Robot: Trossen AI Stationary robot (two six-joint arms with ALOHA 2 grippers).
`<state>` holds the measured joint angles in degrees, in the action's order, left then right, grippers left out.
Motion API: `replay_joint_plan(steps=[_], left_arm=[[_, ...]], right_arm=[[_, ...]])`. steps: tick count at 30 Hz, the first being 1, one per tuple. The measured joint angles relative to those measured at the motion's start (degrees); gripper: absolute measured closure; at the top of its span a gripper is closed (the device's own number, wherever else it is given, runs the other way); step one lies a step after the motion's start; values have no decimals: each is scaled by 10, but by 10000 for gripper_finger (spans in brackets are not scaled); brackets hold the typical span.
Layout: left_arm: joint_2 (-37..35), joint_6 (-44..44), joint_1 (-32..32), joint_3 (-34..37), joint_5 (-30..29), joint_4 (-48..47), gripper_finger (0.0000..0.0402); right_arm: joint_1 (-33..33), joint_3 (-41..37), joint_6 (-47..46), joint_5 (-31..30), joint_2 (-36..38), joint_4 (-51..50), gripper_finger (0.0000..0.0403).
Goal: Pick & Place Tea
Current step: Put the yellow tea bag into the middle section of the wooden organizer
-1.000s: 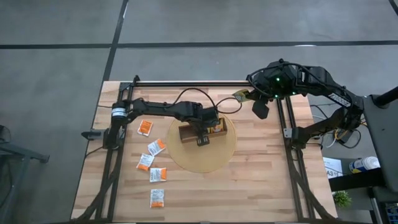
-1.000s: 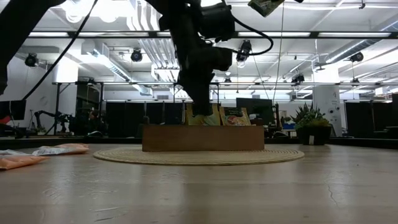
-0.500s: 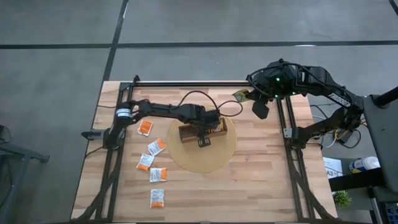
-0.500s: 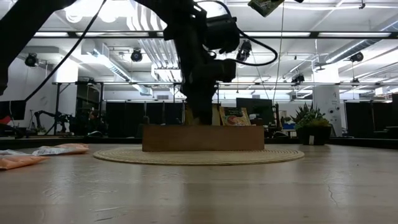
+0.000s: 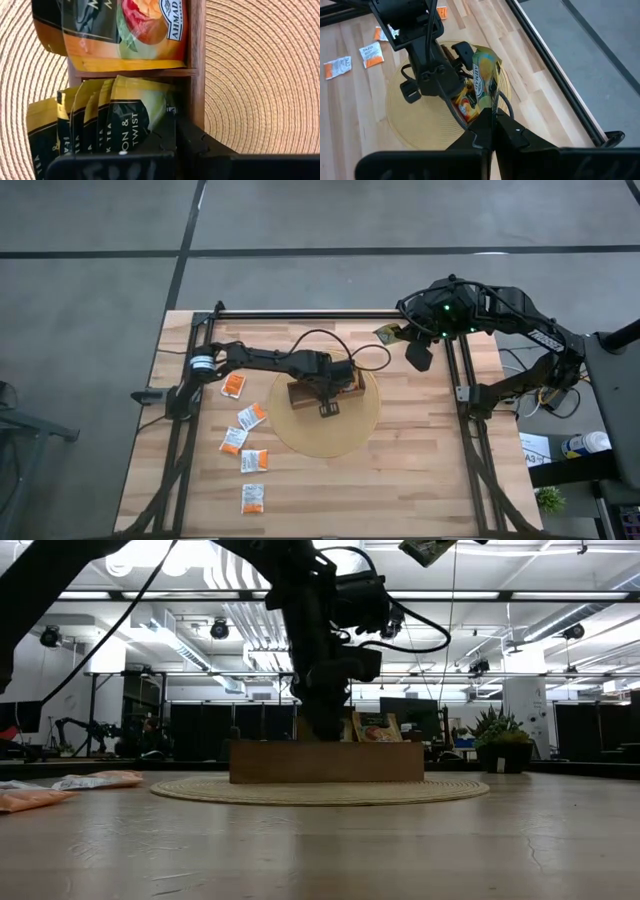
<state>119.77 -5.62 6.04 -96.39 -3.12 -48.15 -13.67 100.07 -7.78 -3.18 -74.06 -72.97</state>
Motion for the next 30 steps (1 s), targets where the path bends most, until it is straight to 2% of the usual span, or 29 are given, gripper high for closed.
replay_joint_plan(steps=[18, 30], left_arm=[[-22, -21, -6, -9, -34, -13, 402], [-22, -24, -6, -9, 19, -12, 401]], right_arm=[[0, 0, 3, 0, 0, 0, 394], [0, 0, 3, 1, 0, 2, 394]])
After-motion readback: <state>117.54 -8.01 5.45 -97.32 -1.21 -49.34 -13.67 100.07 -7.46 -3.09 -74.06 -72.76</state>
